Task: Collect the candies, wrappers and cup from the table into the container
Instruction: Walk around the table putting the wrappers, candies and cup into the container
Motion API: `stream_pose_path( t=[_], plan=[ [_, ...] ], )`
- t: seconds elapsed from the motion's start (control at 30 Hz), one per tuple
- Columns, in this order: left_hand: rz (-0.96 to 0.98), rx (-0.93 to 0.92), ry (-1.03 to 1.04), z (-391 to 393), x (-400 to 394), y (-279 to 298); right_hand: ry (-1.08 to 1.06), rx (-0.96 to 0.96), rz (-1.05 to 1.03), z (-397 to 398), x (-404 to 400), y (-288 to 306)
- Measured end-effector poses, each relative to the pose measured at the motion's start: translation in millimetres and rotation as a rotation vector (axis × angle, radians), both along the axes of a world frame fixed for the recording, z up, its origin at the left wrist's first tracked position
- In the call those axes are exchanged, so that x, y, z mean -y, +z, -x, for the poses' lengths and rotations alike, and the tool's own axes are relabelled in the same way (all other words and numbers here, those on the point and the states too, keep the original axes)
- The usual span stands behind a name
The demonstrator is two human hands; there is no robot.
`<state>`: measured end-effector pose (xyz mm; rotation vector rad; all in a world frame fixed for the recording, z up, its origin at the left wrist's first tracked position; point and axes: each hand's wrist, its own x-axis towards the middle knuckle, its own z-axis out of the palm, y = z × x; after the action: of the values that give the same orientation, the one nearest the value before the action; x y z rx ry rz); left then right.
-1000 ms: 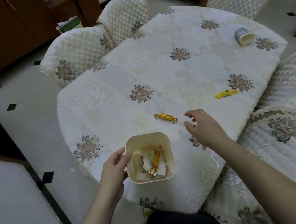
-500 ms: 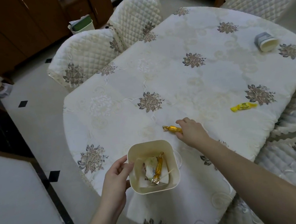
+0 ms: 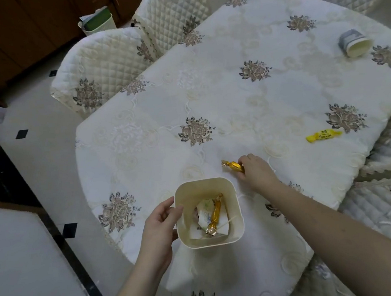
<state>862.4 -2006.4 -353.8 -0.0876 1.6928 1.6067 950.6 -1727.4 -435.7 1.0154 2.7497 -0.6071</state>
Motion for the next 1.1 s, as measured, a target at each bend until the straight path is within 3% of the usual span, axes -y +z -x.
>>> stream_pose_path(
  t=[0.27, 0.57, 0.83, 1.1],
  plan=[
    [0.001, -0.022, -0.007, -3.2, -1.6, 1.6, -0.148, -0.244, 0.117, -53.6, 14.3, 70.2],
    [-0.026, -0.058, -0.049, -14.8, -4.8, 5.9, -0.042, -0.362, 0.121, -88.3, 87.0, 149.4],
    [-0.05, -0.04, -0.021, -39.4, -1.5, 12.7, 0.156, -0.269, 0.004, -85.7, 133.0, 156.5],
    [-0.049, -0.048, -0.01, -53.2, 12.1, 10.9, 0.103, -0.29, -0.101, -121.4, 128.8, 160.2]
  ],
)
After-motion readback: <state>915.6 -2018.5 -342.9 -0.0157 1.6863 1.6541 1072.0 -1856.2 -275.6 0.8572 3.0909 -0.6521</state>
